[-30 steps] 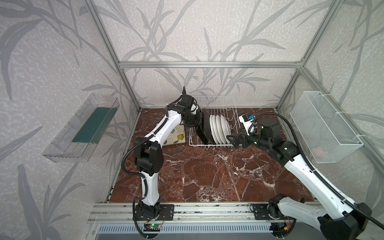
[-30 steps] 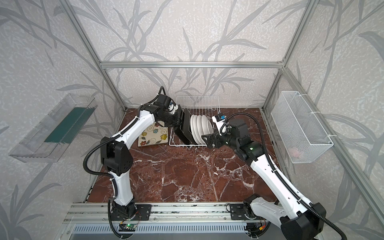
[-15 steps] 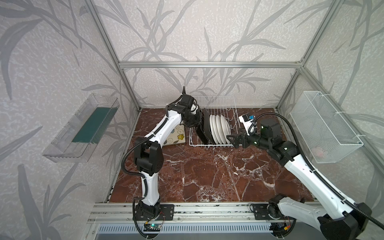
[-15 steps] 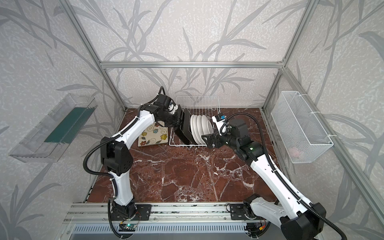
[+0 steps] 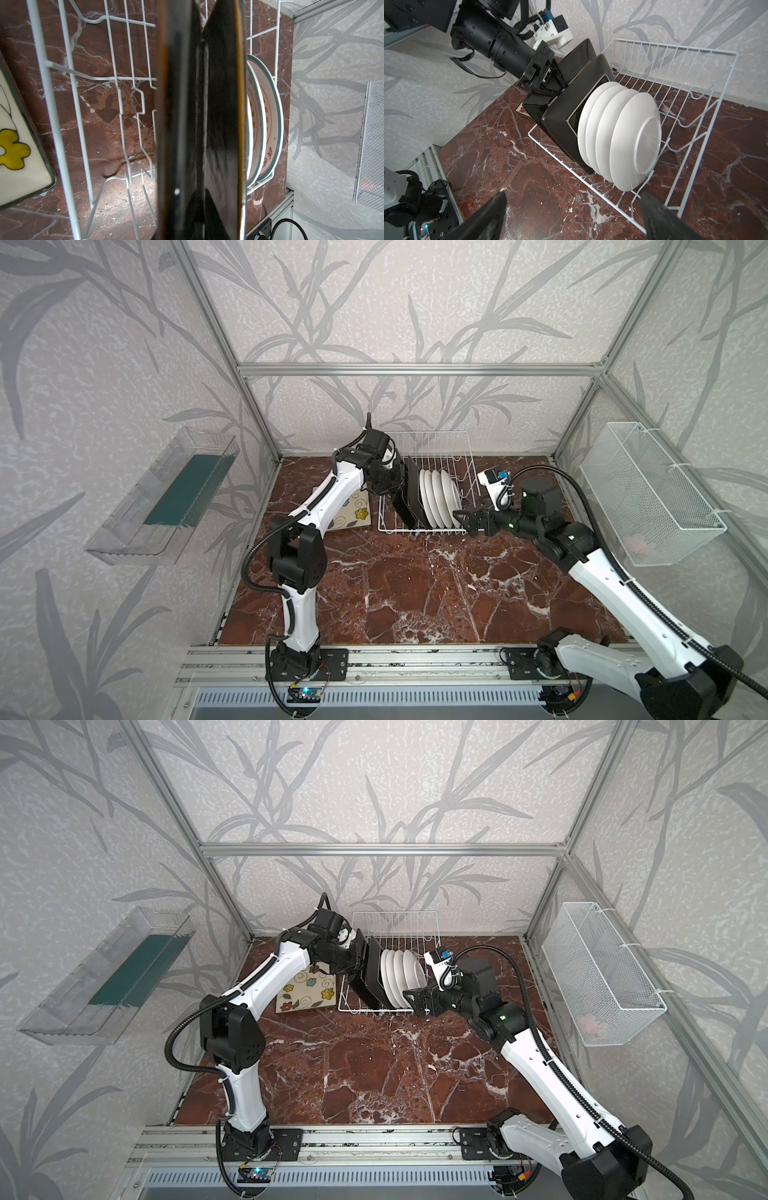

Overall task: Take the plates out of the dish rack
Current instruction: 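Lower the left gripper and close it on the nearest black square plate's edge, then lift the black square plate up out of the rack with the left gripper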

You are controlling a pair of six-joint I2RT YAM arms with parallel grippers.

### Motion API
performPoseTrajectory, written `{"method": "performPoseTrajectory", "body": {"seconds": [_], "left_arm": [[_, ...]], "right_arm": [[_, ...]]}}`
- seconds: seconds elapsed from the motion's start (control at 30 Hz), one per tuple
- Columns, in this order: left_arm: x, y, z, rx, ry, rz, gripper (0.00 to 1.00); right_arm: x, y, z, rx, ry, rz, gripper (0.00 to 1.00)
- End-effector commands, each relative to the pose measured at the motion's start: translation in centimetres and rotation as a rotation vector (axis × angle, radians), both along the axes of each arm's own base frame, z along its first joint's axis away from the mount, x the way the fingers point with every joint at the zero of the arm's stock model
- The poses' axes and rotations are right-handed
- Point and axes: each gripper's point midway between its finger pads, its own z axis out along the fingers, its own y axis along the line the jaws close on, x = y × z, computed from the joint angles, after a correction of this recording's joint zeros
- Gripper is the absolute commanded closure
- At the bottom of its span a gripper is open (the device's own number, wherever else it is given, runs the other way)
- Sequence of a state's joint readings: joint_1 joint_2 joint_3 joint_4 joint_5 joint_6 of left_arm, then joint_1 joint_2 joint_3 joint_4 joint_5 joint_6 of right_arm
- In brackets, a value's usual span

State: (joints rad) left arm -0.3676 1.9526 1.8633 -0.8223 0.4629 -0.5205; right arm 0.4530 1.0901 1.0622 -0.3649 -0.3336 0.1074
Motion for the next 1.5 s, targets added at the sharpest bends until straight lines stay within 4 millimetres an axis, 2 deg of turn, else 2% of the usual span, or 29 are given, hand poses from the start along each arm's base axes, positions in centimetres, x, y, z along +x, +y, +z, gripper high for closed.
{"method": "performPoseTrajectory", "body": {"seconds": [0.0,0.37,0.7,0.97,1.47], "left_arm": [[0.1,0.1,6.9,-0.049,-0.176,-0.001,1.0],[-0.3,0.6,9.7,-0.079,-0.252,0.031,1.0],[-0.5,0.9,11.1,-0.098,-0.278,0.049,1.0],[-0.9,1.4,13.1,-0.117,-0.331,0.074,1.0],[-1.5,2.2,15.1,-0.123,-0.374,0.086,1.0]], "right_arm": [[-0.4,0.2,0.7,0.008,-0.024,0.016,0.01],[-0.5,0.1,0.8,0.011,-0.022,0.011,0.01],[-0.5,0.1,0.7,0.014,-0.019,0.01,0.01],[-0.5,0.2,0.7,0.018,-0.019,0.013,0.01],[-0.6,0.2,0.8,0.028,-0.017,0.015,0.01]]}}
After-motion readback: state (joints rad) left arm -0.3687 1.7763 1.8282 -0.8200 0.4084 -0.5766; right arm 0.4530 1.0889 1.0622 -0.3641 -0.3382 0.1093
